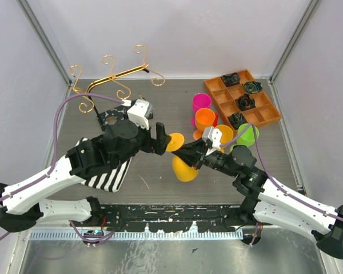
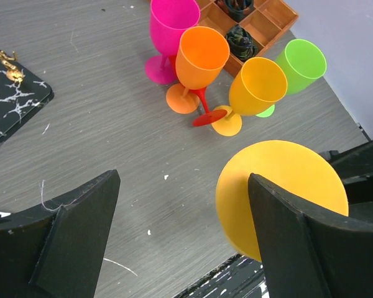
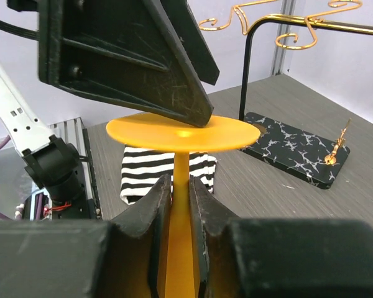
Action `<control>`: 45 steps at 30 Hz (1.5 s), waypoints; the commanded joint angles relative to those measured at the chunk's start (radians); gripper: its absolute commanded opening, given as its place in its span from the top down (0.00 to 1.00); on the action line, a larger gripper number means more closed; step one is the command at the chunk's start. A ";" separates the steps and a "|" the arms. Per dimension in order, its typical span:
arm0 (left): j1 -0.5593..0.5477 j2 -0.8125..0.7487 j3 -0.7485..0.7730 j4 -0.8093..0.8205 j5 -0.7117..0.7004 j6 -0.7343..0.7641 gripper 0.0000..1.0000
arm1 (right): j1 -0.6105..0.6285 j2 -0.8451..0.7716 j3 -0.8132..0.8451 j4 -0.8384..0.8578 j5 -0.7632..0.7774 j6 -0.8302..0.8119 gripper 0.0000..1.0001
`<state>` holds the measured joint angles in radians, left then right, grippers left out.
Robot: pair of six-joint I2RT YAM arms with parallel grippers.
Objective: Place the wine glass upside down on the wine glass rack
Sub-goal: Turn the wine glass upside down at the wine rack.
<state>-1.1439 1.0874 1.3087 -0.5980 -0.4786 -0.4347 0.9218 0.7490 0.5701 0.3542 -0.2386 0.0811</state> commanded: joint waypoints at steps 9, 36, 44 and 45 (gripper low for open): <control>0.014 0.009 -0.018 -0.051 -0.044 -0.016 0.10 | 0.005 -0.080 0.000 0.091 0.008 -0.031 0.99; 0.191 0.004 0.144 -0.146 0.066 0.115 0.10 | 0.005 0.023 0.032 0.042 0.083 -0.046 0.99; 0.500 0.066 0.270 -0.218 0.148 0.225 0.09 | 0.004 0.088 0.033 0.103 0.103 -0.042 1.00; 0.543 0.071 0.277 -0.217 0.160 0.232 0.09 | 0.005 0.099 0.036 0.109 0.102 -0.041 1.00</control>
<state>-0.7197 1.1381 1.5356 -0.7761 -0.3733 -0.2699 0.9218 0.8215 0.5575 0.3569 -0.1574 0.0502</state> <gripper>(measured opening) 0.908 0.207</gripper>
